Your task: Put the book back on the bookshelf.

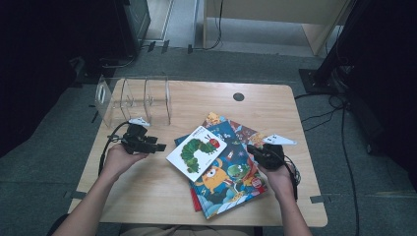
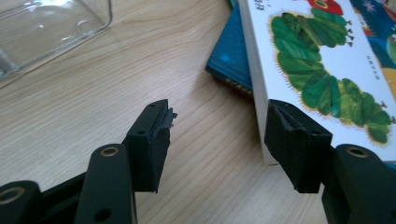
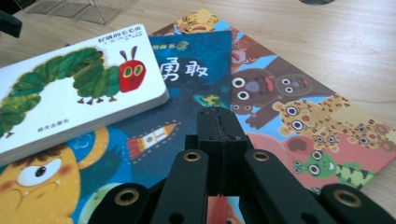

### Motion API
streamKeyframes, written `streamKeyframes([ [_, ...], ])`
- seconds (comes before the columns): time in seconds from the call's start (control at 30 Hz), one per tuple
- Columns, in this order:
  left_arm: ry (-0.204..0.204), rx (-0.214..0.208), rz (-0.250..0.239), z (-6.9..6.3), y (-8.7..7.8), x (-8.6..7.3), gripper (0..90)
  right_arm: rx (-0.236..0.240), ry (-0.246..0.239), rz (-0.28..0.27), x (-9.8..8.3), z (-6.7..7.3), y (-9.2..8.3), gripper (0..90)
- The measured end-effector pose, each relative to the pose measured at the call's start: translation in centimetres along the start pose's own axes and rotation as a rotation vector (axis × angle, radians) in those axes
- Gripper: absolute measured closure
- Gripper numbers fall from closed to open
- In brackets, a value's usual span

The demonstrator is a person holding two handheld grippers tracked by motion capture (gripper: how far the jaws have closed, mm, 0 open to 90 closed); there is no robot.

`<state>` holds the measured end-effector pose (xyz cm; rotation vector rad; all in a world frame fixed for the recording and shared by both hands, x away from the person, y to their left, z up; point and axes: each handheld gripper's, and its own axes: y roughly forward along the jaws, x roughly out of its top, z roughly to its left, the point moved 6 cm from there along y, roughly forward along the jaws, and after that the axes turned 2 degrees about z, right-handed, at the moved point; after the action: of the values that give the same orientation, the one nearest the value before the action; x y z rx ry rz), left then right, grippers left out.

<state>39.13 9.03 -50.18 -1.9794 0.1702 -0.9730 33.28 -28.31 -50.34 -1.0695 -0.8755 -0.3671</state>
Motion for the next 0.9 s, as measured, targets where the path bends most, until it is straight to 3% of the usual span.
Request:
streamKeyframes([
  [0.2,0.007,-0.054,0.049,-1.1,0.6,0.6,43.1,0.053,-0.019,0.038,-0.2,1.3,0.3,90.0],
  [0.43,0.031,-0.07,0.096,-1.9,1.2,1.2,44.4,0.112,-0.098,0.048,-0.2,3.6,1.2,90.0],
  [0.6,0.034,-0.063,0.152,-2.2,2.0,1.6,38.8,0.145,-0.129,0.073,-0.4,5.4,2.3,90.0],
  [0.7,0.011,-0.086,0.183,-2.3,2.4,1.5,39.6,0.148,-0.148,0.079,-0.5,6.1,2.8,90.0],
  [0.9,-0.003,-0.117,0.184,-2.5,2.9,1.5,38.7,0.166,-0.151,0.093,-0.6,7.0,3.6,90.0],
])
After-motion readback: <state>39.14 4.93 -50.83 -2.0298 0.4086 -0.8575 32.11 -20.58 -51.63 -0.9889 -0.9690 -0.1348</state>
